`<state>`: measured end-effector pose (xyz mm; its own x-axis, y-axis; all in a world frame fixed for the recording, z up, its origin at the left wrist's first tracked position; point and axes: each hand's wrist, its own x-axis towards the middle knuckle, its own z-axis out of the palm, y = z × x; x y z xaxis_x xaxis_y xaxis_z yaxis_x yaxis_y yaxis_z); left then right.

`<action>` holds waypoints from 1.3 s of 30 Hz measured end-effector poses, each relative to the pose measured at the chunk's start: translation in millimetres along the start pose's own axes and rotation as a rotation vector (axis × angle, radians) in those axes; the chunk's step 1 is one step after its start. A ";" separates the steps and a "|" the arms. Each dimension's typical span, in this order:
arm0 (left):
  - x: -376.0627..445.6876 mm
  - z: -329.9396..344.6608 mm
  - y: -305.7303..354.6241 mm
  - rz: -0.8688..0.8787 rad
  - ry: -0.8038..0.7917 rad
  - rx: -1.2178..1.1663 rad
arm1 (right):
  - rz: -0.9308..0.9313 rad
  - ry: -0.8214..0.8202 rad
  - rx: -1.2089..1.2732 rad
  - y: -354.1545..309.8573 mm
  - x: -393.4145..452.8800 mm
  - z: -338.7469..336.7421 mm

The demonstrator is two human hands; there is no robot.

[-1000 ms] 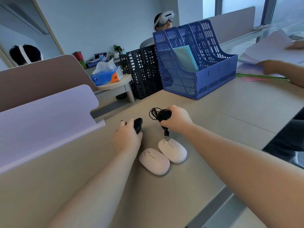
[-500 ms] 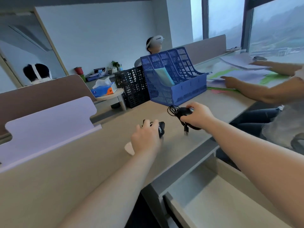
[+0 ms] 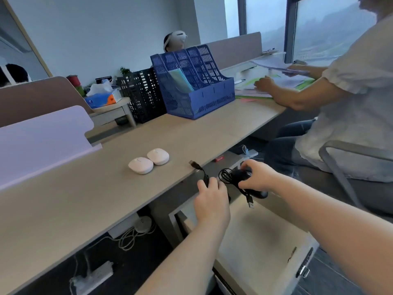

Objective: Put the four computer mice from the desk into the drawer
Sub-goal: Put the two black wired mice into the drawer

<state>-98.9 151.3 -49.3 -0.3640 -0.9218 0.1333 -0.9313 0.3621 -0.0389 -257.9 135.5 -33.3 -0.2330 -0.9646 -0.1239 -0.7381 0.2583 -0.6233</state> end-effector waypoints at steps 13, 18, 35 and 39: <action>23.5 96.7 10.7 -0.052 -0.199 0.049 | 0.029 -0.136 -0.090 44.1 54.4 81.6; 42.8 131.1 10.9 -0.054 -0.240 0.047 | 0.039 -0.171 -0.117 55.7 77.9 96.7; 59.0 139.4 -6.4 -0.105 -0.426 -0.263 | 0.004 -0.219 -0.161 76.3 96.0 121.3; 59.5 140.2 -8.2 -0.140 -0.400 -0.313 | -0.013 -0.224 -0.169 75.0 97.3 123.1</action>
<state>-114.7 74.1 -179.9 -0.2700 -0.9229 -0.2746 -0.9453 0.1998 0.2579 -258.0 54.4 -187.1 -0.0910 -0.9507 -0.2963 -0.8399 0.2332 -0.4902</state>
